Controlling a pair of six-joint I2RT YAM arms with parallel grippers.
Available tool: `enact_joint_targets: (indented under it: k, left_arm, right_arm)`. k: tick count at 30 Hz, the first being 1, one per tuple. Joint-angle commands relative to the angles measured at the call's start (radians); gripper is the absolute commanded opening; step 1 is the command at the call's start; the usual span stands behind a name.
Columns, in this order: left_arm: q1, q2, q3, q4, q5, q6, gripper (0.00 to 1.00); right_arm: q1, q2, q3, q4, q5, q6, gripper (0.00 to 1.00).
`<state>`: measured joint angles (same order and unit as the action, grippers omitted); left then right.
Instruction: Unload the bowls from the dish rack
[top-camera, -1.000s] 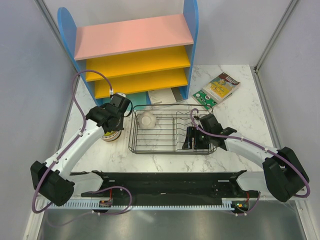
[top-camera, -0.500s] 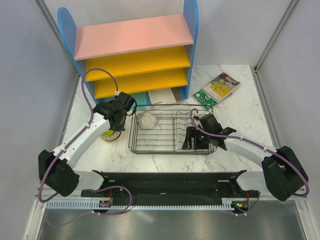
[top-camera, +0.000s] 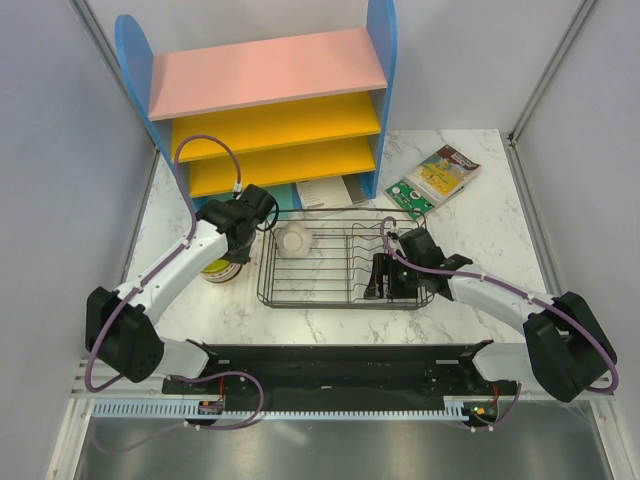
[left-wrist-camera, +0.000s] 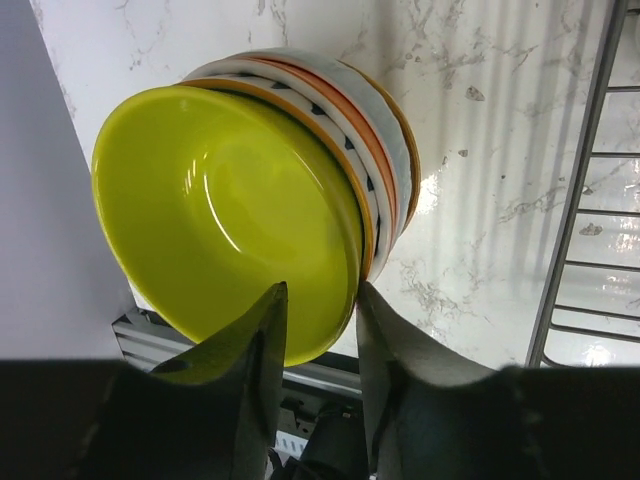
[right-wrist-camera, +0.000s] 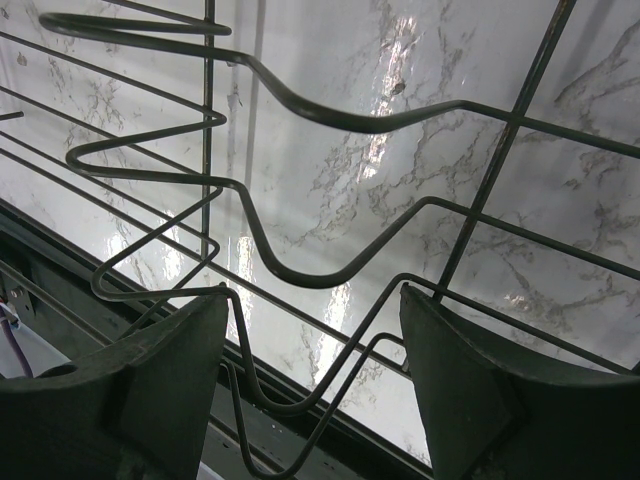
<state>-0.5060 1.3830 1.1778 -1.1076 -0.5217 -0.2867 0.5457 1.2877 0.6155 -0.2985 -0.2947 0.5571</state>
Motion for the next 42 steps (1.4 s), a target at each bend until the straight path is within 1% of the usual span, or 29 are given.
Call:
enact_joint_targets:
  k: [1, 7, 11, 12, 13, 17, 20, 22, 23, 24, 26, 27, 28, 30, 33, 34, 38, 42]
  left_arm:
    - [0.0, -0.035, 0.045, -0.005, -0.098, -0.011, 0.41]
    - [0.0, -0.084, 0.083, -0.003, -0.132, -0.019, 0.44]
    - [0.0, -0.131, 0.118, 0.0, -0.097, -0.012, 0.44]
    - [0.0, -0.14, 0.123, 0.003, -0.077, -0.005, 0.46]
    - [0.001, -0.148, 0.123, 0.006, -0.071, 0.013, 0.5]
    - [0.0, -0.119, 0.099, 0.002, -0.075, 0.029, 0.5]
    - [0.0, -0.111, 0.086, 0.0, -0.051, 0.0, 0.48]
    - [-0.002, -0.139, 0.089, 0.017, 0.015, -0.025, 0.48]
    - [-0.005, -0.154, 0.088, 0.066, 0.05, -0.023, 0.48]
    - [-0.006, -0.198, 0.083, 0.098, 0.136, -0.022, 0.48]
    - [-0.006, -0.251, 0.045, 0.184, 0.245, -0.014, 0.53]
    - [-0.006, -0.275, 0.025, 0.274, 0.346, -0.016, 0.56]
    - [-0.006, -0.313, -0.016, 0.322, 0.392, -0.023, 0.6]
    - [-0.008, -0.322, -0.049, 0.403, 0.471, -0.037, 0.61]
    - [-0.026, -0.247, -0.063, 0.41, 0.482, -0.054, 0.62]
    - [-0.054, -0.202, -0.058, 0.411, 0.485, -0.055, 0.62]
    - [-0.147, -0.115, -0.061, 0.471, 0.408, -0.054, 0.63]
    - [-0.154, -0.05, -0.081, 0.563, 0.394, -0.036, 0.66]
  right_arm:
    - [0.003, -0.002, -0.017, 0.006, -0.009, -0.002, 0.77]
    - [0.002, -0.002, -0.017, 0.01, -0.012, 0.001, 0.77]
    - [0.002, 0.004, -0.019, 0.01, -0.012, 0.001, 0.77]
    - [0.002, 0.002, -0.02, 0.012, -0.012, 0.001, 0.77]
    - [0.003, 0.002, -0.022, 0.013, -0.014, 0.003, 0.77]
    - [0.002, 0.007, -0.023, 0.019, -0.015, 0.006, 0.77]
    - [0.002, 0.004, -0.025, 0.018, -0.015, 0.009, 0.77]
    - [0.002, -0.002, -0.028, 0.019, -0.015, 0.01, 0.77]
    - [0.002, -0.002, -0.028, 0.019, -0.015, 0.009, 0.77]
    - [0.002, 0.001, -0.03, 0.019, -0.014, 0.01, 0.77]
    - [0.002, 0.005, -0.026, 0.019, -0.015, 0.009, 0.77]
    - [0.002, 0.009, -0.022, 0.019, -0.018, 0.01, 0.77]
    - [0.0, 0.009, -0.022, 0.021, -0.018, 0.012, 0.77]
    - [0.002, 0.002, -0.017, 0.019, -0.018, 0.015, 0.77]
    - [0.002, -0.002, -0.016, 0.019, -0.015, 0.015, 0.77]
    - [0.002, -0.001, -0.016, 0.018, -0.015, 0.015, 0.77]
    - [0.002, 0.001, -0.01, 0.015, -0.015, 0.013, 0.77]
    - [0.002, -0.002, 0.001, 0.002, -0.015, 0.007, 0.77]
